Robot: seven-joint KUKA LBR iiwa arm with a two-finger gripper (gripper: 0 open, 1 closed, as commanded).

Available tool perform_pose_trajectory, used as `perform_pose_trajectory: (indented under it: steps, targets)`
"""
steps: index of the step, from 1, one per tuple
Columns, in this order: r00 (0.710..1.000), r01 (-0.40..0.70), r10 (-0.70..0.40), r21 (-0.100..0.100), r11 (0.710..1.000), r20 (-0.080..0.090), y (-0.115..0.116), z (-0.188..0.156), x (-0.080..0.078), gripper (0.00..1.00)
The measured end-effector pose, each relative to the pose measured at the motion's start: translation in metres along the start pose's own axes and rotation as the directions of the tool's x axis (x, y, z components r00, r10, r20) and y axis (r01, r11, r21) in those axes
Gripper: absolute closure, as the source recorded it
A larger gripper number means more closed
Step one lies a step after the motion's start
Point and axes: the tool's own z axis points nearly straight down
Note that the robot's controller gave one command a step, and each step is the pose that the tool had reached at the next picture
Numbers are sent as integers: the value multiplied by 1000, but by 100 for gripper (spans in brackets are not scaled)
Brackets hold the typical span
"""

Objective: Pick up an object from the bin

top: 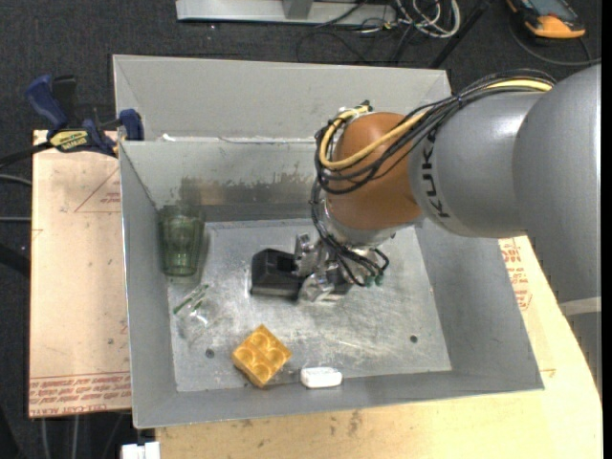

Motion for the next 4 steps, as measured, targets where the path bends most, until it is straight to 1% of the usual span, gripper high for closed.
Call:
perform_pose_trajectory:
  steps: [1, 2, 3, 4]
  targets:
    - [1000, 2, -2, 1, 1000, -17, 3, -24, 1, 100]
    - [1000, -21, 21, 1, 1000, -16, 9, -61, 0, 100]
    - [1000, 9, -9, 1, 1000, -21, 15, -112, -5, 100]
    - [1000, 18, -18, 2, 1000, -12, 17, -130, -3, 100]
